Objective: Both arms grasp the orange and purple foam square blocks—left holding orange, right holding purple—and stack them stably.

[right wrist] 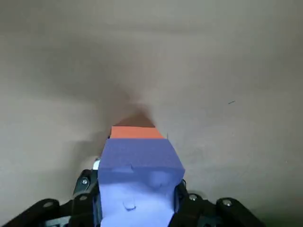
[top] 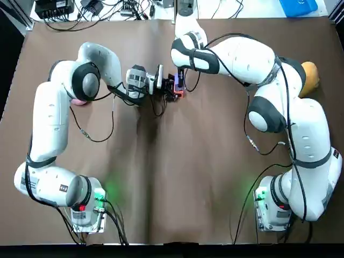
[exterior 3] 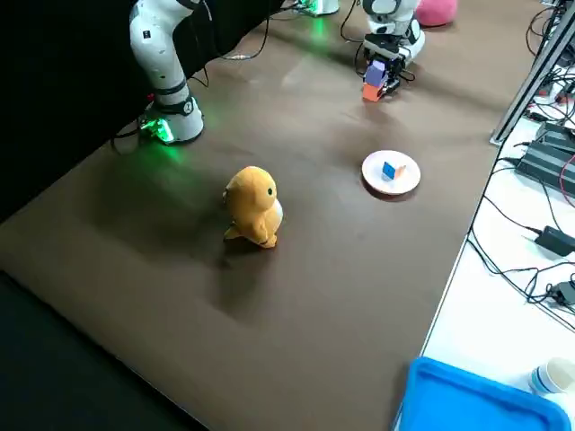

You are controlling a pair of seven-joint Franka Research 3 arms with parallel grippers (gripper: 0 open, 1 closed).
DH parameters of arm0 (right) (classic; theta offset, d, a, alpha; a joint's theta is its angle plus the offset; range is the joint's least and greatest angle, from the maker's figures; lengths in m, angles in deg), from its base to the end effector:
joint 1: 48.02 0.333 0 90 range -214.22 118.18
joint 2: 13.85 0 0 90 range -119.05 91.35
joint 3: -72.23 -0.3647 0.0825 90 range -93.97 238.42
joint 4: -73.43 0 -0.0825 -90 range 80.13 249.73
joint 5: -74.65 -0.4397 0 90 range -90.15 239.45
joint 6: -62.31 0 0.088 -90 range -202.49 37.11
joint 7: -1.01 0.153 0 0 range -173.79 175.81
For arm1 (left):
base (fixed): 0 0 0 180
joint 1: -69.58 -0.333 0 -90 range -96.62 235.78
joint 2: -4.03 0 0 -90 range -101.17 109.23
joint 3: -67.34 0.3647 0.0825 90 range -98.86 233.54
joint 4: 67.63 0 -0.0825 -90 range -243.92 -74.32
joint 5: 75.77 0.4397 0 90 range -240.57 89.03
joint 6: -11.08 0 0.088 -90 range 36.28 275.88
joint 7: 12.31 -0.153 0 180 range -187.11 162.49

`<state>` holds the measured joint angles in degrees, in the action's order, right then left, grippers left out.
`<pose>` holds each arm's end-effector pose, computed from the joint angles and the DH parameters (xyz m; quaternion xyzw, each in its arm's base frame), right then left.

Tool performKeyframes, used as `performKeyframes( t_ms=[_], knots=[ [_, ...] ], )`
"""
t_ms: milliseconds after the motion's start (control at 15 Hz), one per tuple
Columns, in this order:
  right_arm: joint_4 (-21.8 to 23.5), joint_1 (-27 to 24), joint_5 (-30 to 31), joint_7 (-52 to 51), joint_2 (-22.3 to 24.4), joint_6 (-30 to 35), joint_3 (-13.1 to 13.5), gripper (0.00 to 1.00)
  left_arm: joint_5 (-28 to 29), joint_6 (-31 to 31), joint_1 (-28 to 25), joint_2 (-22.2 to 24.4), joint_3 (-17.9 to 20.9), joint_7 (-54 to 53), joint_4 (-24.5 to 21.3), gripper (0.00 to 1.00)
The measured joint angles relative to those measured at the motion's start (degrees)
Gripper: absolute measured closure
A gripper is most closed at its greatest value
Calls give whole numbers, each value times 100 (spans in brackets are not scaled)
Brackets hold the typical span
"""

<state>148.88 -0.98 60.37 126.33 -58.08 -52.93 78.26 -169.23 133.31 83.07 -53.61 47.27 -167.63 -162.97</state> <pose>0.5861 0.5652 0.2348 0.7088 -0.7006 -0.0772 0.0270 0.5724 -0.4582 0.0265 0.5003 -0.5827 0.4334 0.4715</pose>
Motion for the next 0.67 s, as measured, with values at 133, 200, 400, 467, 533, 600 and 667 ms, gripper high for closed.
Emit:
performKeyframes(
  t_ms=[133, 200, 400, 467, 533, 600, 667],
  knots=[
    [9, 0, 0, 0, 0, -2, 0, 44, 0, 0, 0, 0, 0, 0, 0, 40],
    [12, 0, -2, 0, 0, -9, 0, 44, 0, 0, 0, 0, 0, 0, 1, 40],
    [21, 0, -5, 0, -2, -120, -1, 44, 0, 0, 0, 0, 0, 0, 1, 40],
    [24, 0, -5, 0, -4, -126, -1, 44, 0, 0, 0, 0, 0, 0, 1, 40],
    [27, 0, -7, 0, -8, -128, -1, 44, 0, 0, 0, 0, 0, 0, 1, 40],
    [29, 0, -7, 0, -13, -129, -3, 44, 0, 0, 0, 0, 1, 0, 1, 40],
    [29, 0, -7, 0, -18, -130, -3, 44, 0, 0, 0, 0, 1, 0, 1, 40]
  ],
)
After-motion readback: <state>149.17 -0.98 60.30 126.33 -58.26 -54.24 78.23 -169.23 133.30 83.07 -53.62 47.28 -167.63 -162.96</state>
